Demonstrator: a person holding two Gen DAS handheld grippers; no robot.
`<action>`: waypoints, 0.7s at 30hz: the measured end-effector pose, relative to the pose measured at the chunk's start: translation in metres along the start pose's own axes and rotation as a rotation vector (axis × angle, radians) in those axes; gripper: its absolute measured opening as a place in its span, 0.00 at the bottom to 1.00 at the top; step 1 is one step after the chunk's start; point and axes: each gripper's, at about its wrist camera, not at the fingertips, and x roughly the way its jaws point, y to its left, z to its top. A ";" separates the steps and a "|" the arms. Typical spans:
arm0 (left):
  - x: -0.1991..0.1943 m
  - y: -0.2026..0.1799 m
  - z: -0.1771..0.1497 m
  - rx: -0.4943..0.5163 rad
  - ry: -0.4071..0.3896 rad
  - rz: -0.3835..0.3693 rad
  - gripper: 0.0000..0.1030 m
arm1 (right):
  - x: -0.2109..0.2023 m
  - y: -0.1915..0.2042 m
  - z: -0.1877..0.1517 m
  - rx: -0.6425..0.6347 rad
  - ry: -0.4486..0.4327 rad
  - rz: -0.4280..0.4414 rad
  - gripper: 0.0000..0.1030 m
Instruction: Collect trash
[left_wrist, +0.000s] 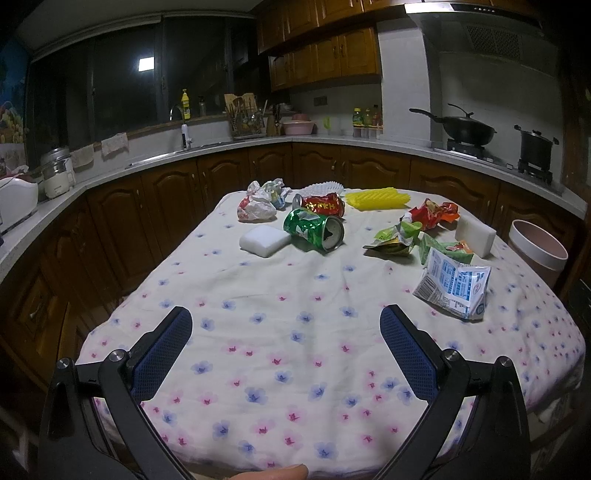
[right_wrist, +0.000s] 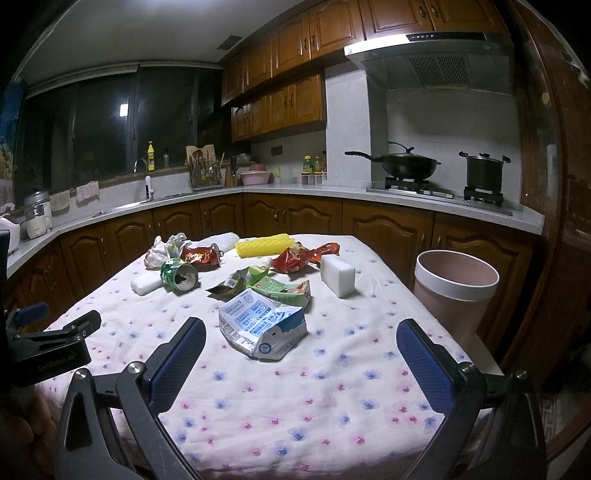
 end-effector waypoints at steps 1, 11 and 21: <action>-0.001 -0.001 0.000 0.000 -0.001 0.001 1.00 | 0.000 0.000 0.000 0.000 0.000 -0.001 1.00; 0.000 0.001 0.000 -0.001 -0.002 -0.002 1.00 | -0.001 0.001 0.000 0.000 -0.001 0.001 1.00; -0.001 0.001 0.000 -0.002 -0.004 -0.001 1.00 | -0.002 0.001 0.001 0.001 -0.002 0.000 1.00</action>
